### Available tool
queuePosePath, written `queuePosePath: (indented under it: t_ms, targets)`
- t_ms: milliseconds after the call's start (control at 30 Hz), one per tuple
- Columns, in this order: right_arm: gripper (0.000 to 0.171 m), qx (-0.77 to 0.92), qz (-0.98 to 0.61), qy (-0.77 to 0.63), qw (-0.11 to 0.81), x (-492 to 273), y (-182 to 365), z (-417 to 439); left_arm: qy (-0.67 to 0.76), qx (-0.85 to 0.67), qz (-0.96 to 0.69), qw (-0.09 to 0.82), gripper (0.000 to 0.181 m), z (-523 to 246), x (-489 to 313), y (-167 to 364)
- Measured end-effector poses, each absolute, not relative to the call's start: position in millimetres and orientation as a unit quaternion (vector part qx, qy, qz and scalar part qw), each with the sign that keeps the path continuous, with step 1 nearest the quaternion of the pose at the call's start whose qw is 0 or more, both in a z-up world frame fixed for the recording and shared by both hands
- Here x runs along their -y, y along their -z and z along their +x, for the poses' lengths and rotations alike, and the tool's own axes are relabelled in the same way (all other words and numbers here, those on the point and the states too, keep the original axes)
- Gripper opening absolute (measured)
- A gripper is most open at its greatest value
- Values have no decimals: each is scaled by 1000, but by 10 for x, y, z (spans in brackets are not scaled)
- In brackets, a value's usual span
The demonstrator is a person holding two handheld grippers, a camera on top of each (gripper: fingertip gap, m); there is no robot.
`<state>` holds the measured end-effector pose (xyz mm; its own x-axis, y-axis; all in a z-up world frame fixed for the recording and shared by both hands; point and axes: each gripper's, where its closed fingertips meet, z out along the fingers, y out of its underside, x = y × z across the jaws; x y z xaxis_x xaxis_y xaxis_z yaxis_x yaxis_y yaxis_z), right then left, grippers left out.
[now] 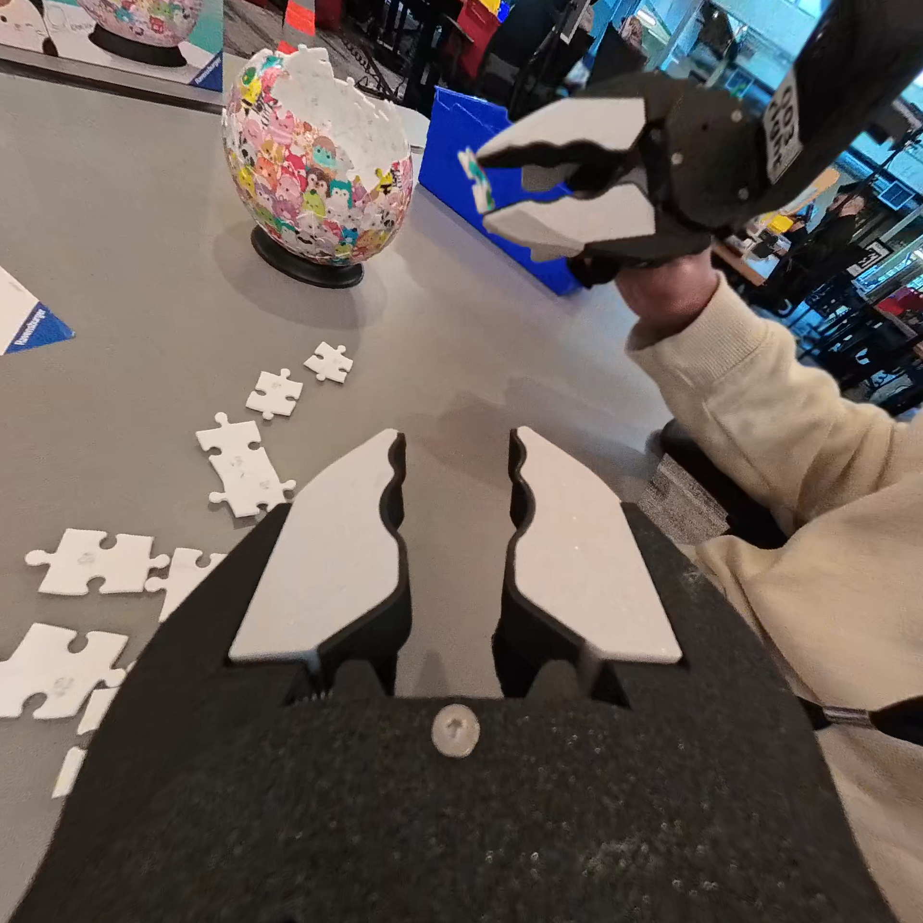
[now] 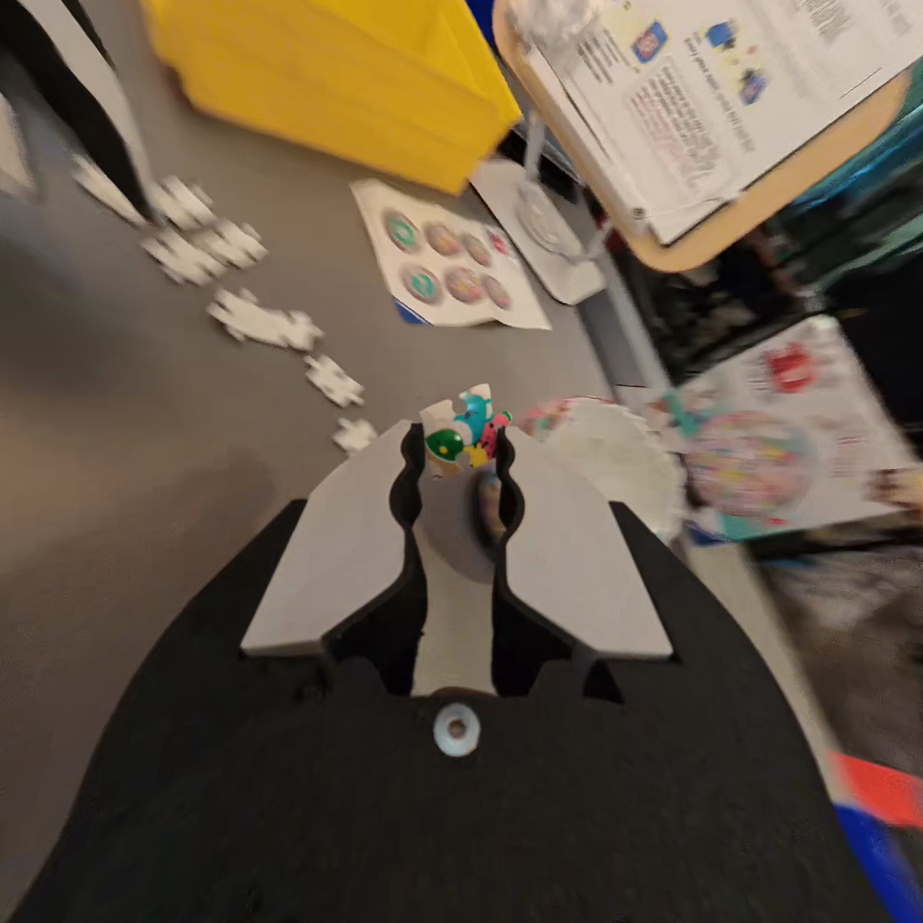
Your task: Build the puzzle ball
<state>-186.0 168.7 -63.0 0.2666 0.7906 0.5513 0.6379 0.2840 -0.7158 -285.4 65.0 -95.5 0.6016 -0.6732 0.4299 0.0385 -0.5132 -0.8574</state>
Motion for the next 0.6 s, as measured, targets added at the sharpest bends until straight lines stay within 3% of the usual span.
queuePosePath:
  t_ms: [133, 400, 600]
  targets:
    - [27, 682, -537, 115, 483, -1990, 641, -1743, 396, -209, -774, 447, 39, -2831, -647, 959]
    - [27, 726, -473, 59, 496, -1369, 814, -2257, 443, -194, -767, 423, 36, -2692, -963, 947]
    - [27, 750, -454, -2, 482, -928, 1088, -2471, 545, -186, -732, 363, 19, -2602, -928, 866]
